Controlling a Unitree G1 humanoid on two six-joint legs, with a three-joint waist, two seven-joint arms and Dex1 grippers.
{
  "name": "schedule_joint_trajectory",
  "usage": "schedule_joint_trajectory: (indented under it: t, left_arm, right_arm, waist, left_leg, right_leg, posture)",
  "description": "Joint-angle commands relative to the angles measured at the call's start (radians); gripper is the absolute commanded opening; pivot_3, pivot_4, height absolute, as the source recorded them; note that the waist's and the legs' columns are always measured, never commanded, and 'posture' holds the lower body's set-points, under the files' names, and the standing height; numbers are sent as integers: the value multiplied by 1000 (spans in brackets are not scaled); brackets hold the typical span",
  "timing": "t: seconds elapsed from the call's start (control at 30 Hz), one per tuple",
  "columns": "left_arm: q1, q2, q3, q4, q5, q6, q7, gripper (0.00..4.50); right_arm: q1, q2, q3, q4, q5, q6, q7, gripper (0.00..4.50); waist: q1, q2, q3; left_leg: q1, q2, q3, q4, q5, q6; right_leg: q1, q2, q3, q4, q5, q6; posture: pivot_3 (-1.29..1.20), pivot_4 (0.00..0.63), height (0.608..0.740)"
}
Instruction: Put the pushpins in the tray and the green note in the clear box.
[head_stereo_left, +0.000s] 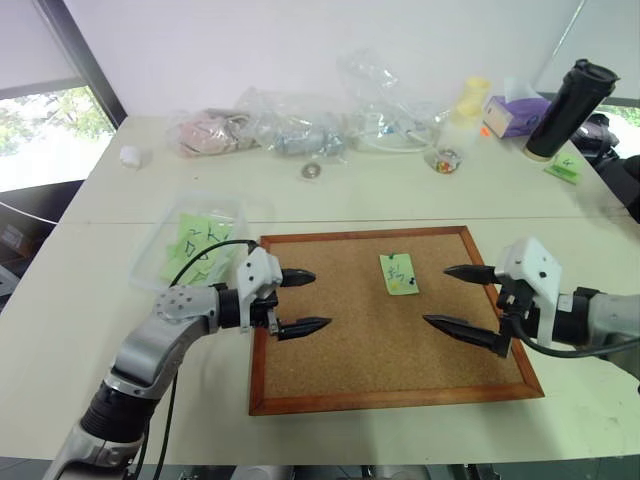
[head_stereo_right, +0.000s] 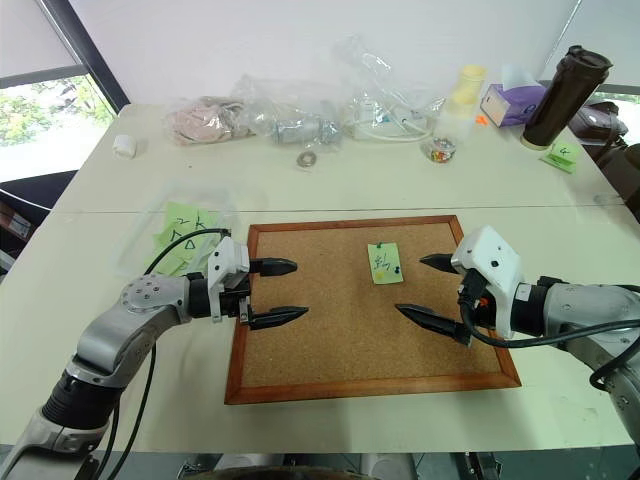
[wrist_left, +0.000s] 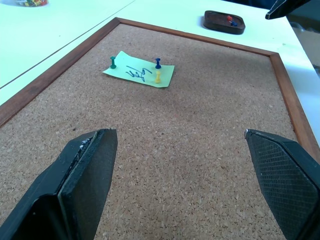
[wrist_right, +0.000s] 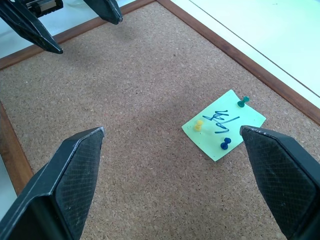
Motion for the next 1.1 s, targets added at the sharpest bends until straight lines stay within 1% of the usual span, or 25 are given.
schedule_joint_trajectory:
  t: [0.03,0.2,0.57,0.83,0.93,1.1]
  left_arm:
    - [-28,1,35,-11,-18,-9,0,4454]
    - [-48,0,39,-31,-53,34,7,4454]
    - [-62,-10,30,-32,-39,36,18,4454]
    - [-79,-16,0,-32,-19,21,6,4454]
    - [-90,-21,-23,-53,-9,30,14,3662]
    - [-82,-32,-64,-55,26,12,15,1121]
  right_arm:
    - [-15,-9,-29,-10,2,-9,-1,4500]
    - [-12,-7,-29,-12,2,-8,-4,4500]
    - [-12,-8,-28,-12,1,-9,-6,4500]
    - [-25,-5,-15,-6,-1,-12,-10,4500]
    - [-26,-3,-12,-4,-3,-14,-9,4500]
    - [-28,2,0,2,-11,-21,-9,4500]
  waist:
    - [0,0,0]
    - [-1,0,0]
    - [0,0,0]
    - [-1,0,0]
    - [1,0,0]
    - [0,0,0]
  left_leg:
    - [0,0,0,0,0,0]
    - [0,0,0,0,0,0]
    - [0,0,0,0,0,0]
    - [0,0,0,0,0,0]
    - [0,0,0,0,0,0]
    - [0,0,0,0,0,0]
  right_leg:
    - [0,0,0,0,0,0]
    - [0,0,0,0,0,0]
    - [0,0,0,0,0,0]
    - [0,0,0,0,0,0]
    - [0,0,0,0,0,0]
    - [0,0,0,0,0,0]
  posture:
    - [0,150,730]
    - [0,150,730]
    - [0,150,730]
    - [0,150,730]
    - [0,150,730]
    - [0,150,730]
